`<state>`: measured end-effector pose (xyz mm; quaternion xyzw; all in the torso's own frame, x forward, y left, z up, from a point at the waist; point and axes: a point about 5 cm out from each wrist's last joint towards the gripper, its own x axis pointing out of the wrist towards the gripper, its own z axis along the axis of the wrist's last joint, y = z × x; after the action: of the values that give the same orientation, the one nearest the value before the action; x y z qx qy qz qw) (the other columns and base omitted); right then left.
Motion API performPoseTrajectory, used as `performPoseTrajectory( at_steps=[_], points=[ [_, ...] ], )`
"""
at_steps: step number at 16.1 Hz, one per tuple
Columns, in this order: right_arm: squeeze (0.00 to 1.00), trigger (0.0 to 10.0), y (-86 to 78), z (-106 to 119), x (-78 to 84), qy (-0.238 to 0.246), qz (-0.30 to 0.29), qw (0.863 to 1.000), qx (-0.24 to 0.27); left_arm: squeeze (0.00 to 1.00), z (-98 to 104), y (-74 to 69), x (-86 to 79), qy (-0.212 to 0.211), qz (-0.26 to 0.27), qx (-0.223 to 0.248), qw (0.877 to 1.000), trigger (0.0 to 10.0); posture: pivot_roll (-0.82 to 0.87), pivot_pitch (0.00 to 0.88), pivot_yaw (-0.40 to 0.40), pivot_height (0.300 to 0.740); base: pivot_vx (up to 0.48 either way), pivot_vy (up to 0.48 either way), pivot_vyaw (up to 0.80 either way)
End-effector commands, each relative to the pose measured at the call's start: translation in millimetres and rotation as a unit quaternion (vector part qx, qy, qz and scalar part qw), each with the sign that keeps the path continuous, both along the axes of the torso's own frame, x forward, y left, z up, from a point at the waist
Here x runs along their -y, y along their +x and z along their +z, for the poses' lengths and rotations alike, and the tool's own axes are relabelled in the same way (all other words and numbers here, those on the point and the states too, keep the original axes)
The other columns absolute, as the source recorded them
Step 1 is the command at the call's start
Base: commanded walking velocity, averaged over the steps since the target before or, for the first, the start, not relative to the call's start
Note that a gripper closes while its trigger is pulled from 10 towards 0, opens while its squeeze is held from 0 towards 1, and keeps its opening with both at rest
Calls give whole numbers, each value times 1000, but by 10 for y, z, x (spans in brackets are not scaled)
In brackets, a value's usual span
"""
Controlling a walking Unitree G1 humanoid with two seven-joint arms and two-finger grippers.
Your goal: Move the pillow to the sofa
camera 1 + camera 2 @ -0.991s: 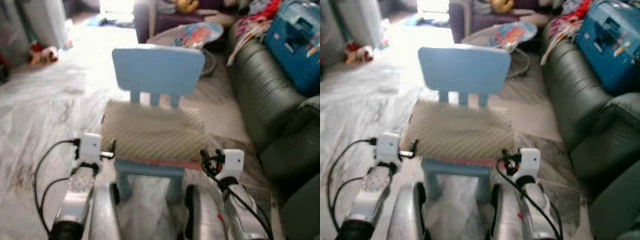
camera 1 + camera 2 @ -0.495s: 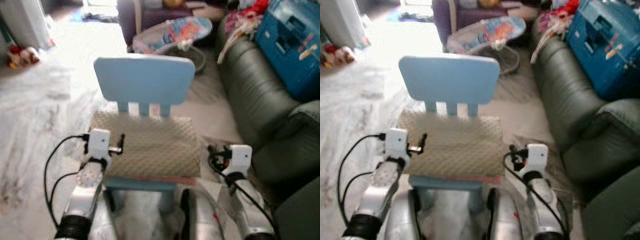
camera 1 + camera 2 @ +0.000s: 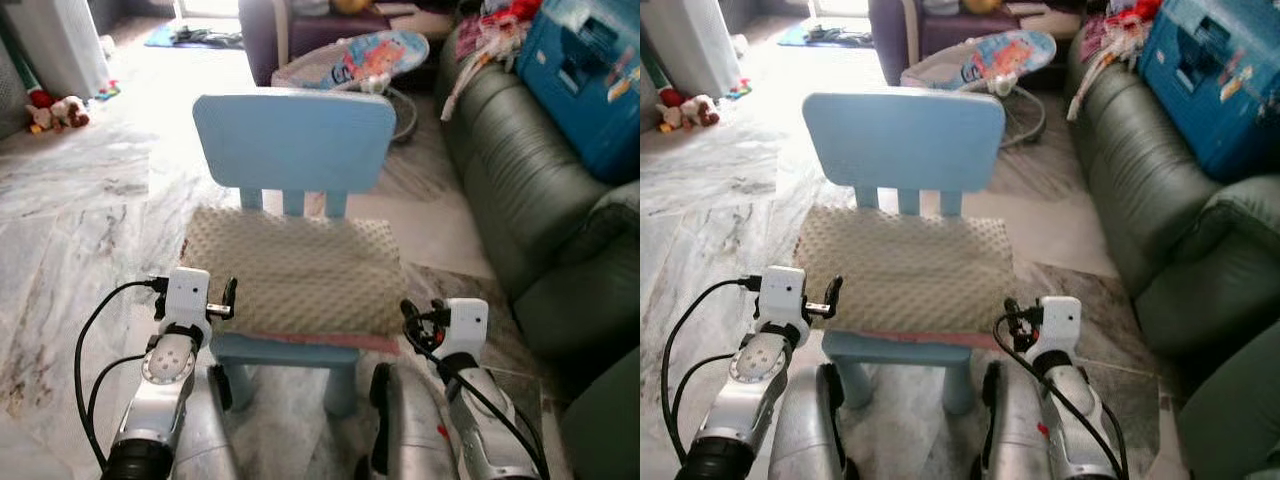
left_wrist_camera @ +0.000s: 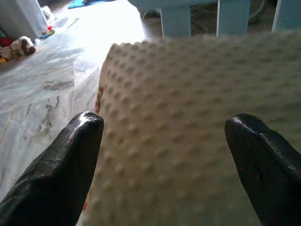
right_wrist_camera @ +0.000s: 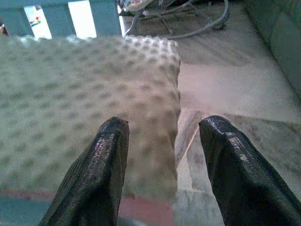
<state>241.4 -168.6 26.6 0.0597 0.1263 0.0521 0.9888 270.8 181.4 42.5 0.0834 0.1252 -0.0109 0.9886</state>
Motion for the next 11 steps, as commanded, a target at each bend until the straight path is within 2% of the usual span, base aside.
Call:
performPoseTrajectory(
  at_steps=[1,5,6,7,11],
  points=[
    [0,10000,25,72,-17,12,14,1000,-3,0,-4,-15,-78,13,7,-9,1000,10000,-21,47,-43,456,0,0,0],
    [0,10000,220,328,-84,24,69,997,-1,0,69,22,-253,21,43,-9,999,10000,-17,129,-62,456,0,0,0],
    [1000,10000,282,369,-99,25,87,996,-5,463,136,64,-294,16,62,-1,998,10000,-6,151,-76,456,0,0,0],
    [1000,10000,346,386,-103,23,92,995,-7,1000,196,107,-326,2,85,2,996,10000,0,170,-84,456,0,0,0],
    [1000,10000,490,406,-198,28,108,993,-21,1000,301,240,-288,4,105,23,994,10000,-1,207,-104,456,0,0,0]
  ],
)
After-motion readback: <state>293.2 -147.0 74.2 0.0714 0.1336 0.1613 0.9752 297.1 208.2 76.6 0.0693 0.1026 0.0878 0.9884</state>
